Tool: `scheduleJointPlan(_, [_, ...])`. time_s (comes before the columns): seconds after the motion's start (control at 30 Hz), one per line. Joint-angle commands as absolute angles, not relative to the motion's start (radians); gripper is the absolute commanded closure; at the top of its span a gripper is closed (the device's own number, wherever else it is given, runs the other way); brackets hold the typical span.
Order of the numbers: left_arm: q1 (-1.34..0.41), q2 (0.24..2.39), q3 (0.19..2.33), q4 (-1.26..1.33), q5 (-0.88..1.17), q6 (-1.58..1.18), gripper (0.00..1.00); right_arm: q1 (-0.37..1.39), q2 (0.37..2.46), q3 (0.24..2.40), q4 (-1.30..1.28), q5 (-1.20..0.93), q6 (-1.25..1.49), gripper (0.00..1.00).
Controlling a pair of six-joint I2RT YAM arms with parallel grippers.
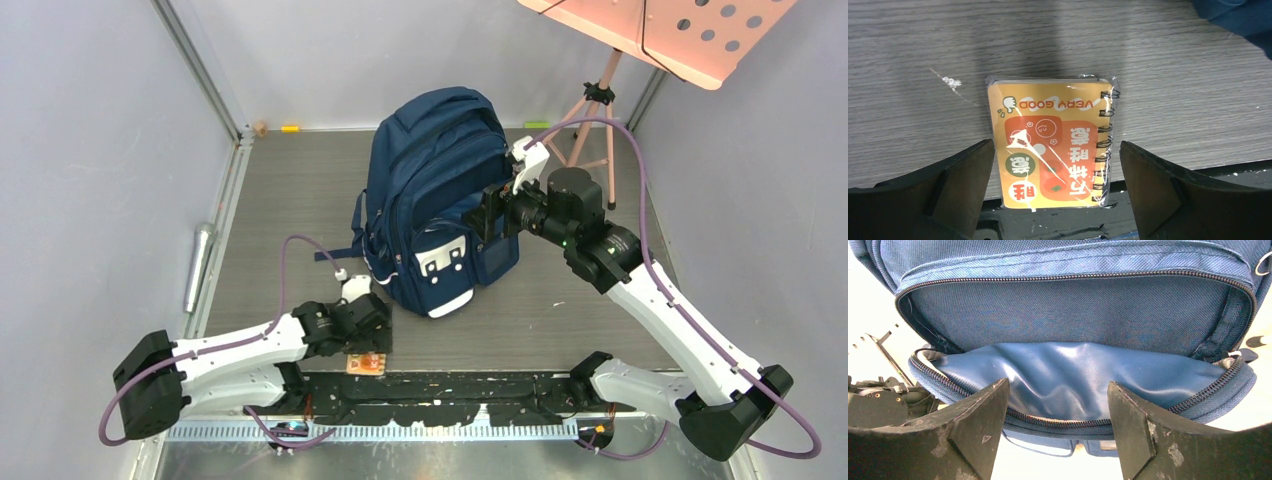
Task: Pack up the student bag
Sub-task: Pick up the stationery from the center of the board.
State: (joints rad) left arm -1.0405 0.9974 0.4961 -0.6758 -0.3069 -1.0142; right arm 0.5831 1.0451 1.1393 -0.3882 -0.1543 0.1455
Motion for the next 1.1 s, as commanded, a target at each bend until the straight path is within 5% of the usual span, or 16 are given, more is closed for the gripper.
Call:
scheduleJointPlan(0.0, [-1.062,1.021,0.535,-0.662,-0.352,-1.036,0.0,0.577,1.044,1.124,-0.385,-0.149,0.146,0.22])
scheduleJointPlan(0.63, [-1.086,1.237,0.517,-0.581,-0.317,-1.003,0.01,0.577,1.039,1.113,-0.365,-0.15,0.146,0.21])
scheduleJointPlan(0.87, [-1.086,1.172,0.491,-0.598,-0.369,-0.996,0.41,0.577,1.031,1.112,-0.369,-0.132,0.144,0.21])
scheduleJointPlan(1.07, [-1.086,0.997,0.551,-0.674,-0.448,-0.916,0.43,0.576,1.019,1.117,-0.384,-0.11,0.14,0.21])
